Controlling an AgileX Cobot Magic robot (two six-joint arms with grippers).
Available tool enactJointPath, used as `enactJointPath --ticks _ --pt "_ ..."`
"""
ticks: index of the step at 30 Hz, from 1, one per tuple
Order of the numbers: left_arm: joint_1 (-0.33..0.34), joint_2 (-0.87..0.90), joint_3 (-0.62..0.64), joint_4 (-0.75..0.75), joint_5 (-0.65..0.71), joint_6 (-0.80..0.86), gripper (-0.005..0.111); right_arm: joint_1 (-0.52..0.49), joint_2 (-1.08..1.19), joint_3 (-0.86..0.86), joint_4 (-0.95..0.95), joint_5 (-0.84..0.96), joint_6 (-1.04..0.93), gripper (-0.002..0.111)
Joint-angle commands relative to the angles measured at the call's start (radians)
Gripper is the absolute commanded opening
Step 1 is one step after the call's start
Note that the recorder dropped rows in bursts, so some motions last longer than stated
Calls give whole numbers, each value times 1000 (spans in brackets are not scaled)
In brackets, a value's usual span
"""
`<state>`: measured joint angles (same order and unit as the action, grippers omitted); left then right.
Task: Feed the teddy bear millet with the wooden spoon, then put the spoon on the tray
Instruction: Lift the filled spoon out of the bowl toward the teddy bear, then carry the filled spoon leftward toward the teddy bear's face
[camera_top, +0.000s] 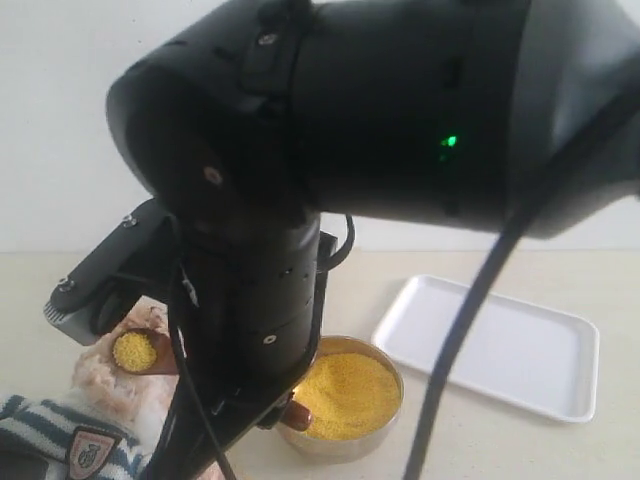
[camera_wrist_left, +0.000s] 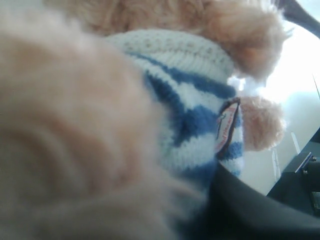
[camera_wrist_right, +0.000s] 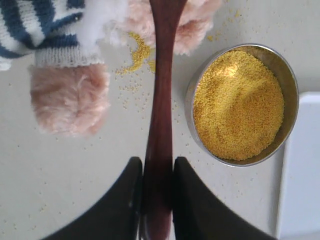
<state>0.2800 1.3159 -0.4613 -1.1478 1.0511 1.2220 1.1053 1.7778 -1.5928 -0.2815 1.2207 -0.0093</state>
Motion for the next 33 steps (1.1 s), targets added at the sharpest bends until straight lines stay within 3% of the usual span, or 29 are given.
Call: enactJointPath --ticks 1,8,19,33 --pt "3 -11 1 -14 18 6 4 23 41 -11 -96 0 -9 0" --pt "3 -11 1 -14 18 6 4 122 77 -11 -280 0 9 0" --pt "3 -11 1 -14 18 6 4 126 80 116 -440 0 80 0" --pt "3 -11 1 -14 18 6 4 190 109 116 -644 0 117 0"
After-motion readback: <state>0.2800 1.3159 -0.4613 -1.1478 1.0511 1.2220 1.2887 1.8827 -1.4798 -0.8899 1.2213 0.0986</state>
